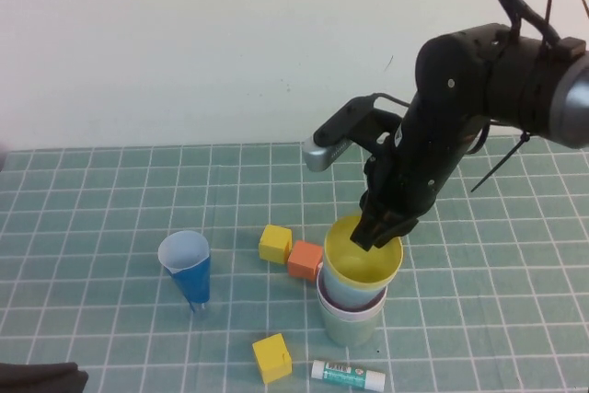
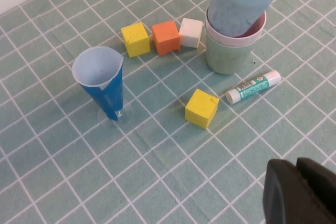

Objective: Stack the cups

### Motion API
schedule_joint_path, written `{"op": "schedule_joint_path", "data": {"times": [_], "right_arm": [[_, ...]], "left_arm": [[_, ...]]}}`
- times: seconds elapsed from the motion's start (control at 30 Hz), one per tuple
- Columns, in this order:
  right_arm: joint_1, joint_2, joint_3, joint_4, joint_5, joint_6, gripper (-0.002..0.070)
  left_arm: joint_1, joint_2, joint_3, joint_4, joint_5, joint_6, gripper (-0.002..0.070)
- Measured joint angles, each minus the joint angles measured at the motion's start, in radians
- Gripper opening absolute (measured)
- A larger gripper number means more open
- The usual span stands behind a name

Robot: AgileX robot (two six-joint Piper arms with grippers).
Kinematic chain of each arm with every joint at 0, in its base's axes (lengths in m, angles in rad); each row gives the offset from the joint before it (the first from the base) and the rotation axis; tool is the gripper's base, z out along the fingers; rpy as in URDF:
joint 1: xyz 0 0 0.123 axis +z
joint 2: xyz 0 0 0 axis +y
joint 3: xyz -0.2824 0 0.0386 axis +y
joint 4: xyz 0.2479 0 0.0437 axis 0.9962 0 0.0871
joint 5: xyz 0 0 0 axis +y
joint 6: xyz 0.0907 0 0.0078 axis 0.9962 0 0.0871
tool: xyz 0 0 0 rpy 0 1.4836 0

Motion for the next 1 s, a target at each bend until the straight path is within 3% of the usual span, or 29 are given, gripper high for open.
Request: {"op": "schedule_joint_path", "data": {"times": [0.2, 0.47, 0.8, 1.0], "right_arm": [[-0.002, -0.027, 0.0, -0.033, -0.002, 0.042, 0.0118], [0.019, -0.311, 0.078, -0.04, -0.079, 0.016, 0.0034], [0.101, -0.961, 0.621, -0.028, -0.503, 0.009, -0.0001], [0.106, -1.351, 0.879, -0.024, -0.553, 0.031, -0.0001]], "left_arm": [[0.0, 0.0, 0.0, 0.014, 0.001, 0.0, 0.0], [0.0, -0.026, 0.008, 0.018, 0.017, -0.005, 0.0], [0.0, -0.181, 0.146, 0.09, -0.115, -0.24, 0.0], [0.0, -0.22, 0.208, 0.205, -0.163, -0.294, -0.0001]]}}
